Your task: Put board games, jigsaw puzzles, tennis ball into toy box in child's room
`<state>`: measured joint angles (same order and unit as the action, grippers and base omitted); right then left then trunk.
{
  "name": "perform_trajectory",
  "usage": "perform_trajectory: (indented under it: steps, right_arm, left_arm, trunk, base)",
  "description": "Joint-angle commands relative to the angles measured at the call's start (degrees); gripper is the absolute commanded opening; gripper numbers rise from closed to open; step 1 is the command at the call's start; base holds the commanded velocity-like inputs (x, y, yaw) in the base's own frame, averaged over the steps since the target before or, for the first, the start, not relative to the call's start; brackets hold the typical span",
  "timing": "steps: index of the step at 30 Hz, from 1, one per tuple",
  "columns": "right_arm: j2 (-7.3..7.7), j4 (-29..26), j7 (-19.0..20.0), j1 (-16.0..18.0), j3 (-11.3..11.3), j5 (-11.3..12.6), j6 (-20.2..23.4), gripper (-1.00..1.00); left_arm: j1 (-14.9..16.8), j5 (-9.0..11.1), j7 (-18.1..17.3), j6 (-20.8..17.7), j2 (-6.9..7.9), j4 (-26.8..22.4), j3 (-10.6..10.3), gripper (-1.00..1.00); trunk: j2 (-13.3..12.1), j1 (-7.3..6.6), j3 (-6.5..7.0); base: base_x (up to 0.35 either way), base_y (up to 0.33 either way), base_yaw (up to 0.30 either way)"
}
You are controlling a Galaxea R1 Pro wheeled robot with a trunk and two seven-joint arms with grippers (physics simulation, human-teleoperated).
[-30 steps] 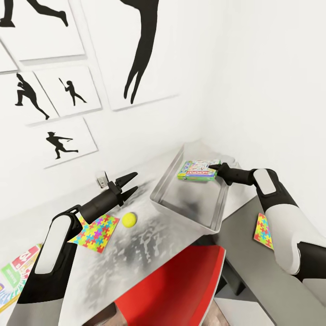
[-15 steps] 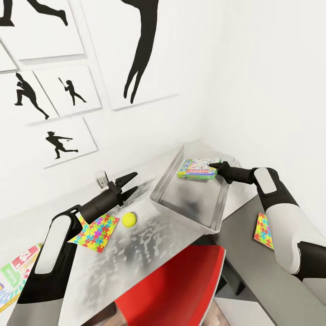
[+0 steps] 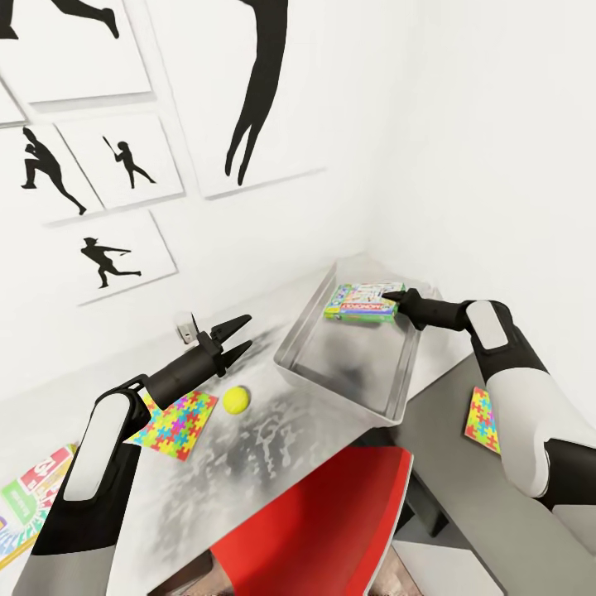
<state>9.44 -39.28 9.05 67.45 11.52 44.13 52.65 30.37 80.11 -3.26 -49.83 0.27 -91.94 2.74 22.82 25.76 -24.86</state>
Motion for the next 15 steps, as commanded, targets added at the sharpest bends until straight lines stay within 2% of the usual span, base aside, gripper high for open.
perform_trajectory:
  steps: [1,15]
  right_arm:
    - [-0.03,0.00,0.53,0.22,0.22,-0.65,0.32,-1.00]
    - [-0.03,-0.09,0.53,0.95,0.19,-0.63,0.45,-1.00]
  left_arm:
    - [0.04,-0.30,-0.34,-0.26,-0.01,0.01,0.07,1.00]
    - [0.04,-0.30,-0.34,-0.27,-0.01,0.01,0.07,1.00]
  trunk:
    - [0.10,0.03,-0.17]
    - [0.10,0.03,-1.44]
  base:
    - [0.000,0.000,0.000]
    - [0.000,0.000,0.000]
